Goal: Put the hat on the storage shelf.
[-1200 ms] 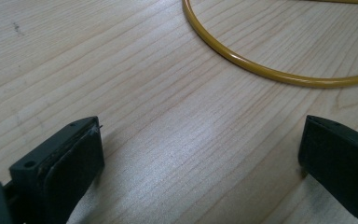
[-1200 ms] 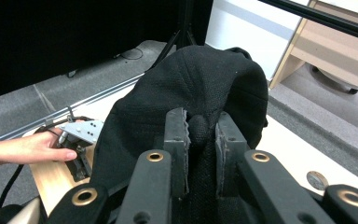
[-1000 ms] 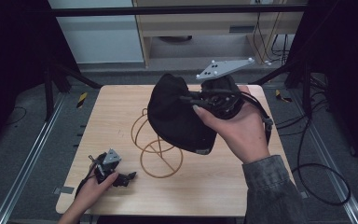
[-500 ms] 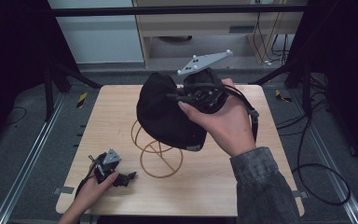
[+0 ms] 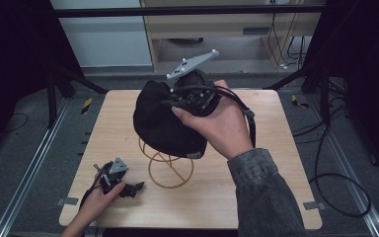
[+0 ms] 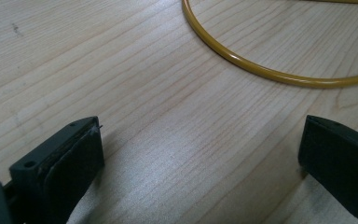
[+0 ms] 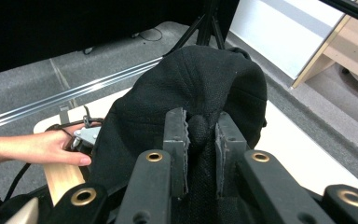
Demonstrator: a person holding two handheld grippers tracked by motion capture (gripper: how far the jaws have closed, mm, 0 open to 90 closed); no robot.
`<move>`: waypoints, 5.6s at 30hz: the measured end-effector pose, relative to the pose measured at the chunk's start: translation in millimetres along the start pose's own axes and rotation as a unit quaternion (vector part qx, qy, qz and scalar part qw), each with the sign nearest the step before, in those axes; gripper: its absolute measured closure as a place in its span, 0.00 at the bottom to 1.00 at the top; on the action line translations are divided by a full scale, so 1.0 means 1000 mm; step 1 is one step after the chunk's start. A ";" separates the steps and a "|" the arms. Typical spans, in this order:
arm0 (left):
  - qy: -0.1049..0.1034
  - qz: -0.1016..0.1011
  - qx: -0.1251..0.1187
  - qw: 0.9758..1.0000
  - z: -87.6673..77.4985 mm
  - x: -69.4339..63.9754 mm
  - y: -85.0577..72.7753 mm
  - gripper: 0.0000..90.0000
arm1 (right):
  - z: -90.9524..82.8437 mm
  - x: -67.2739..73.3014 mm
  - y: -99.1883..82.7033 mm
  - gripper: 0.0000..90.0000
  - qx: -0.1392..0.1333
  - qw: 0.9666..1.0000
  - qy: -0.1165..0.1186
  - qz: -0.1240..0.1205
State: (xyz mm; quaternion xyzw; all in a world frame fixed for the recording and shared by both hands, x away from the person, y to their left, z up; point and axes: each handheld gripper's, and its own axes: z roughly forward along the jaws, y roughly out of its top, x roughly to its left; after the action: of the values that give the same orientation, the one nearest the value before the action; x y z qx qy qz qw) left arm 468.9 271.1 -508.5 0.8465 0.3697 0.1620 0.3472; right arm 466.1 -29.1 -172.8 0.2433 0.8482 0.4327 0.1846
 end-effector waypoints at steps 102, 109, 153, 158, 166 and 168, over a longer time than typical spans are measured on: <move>0.000 0.001 -0.001 1.000 0.000 0.000 0.000 0.00 | 0.075 -0.007 -0.030 0.71 0.088 0.995 0.026 0.037; 0.000 0.001 -0.001 1.000 0.000 0.000 0.000 0.00 | 0.067 -0.007 -0.032 0.71 0.078 0.996 0.026 0.041; -0.002 0.003 -0.001 1.000 0.000 -0.001 -0.001 0.00 | 0.017 -0.020 -0.079 0.09 0.005 0.994 -0.068 0.083; -0.001 0.002 -0.001 1.000 -0.001 -0.001 -0.001 0.00 | 0.005 -0.027 -0.096 0.08 0.003 0.992 -0.082 0.094; -0.001 0.002 -0.002 1.000 0.000 -0.001 -0.001 0.00 | -0.007 -0.032 -0.127 0.12 0.020 0.990 -0.104 0.092; -0.001 0.002 -0.002 1.000 0.000 -0.001 -0.001 0.00 | -0.010 -0.032 -0.134 0.13 0.024 0.989 -0.110 0.093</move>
State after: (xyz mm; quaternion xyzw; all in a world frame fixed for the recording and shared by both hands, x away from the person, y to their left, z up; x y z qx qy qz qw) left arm 467.6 270.8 -508.7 0.8469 0.3673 0.1624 0.3487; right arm 453.1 -122.3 -274.5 0.3719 0.8067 0.3978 0.2296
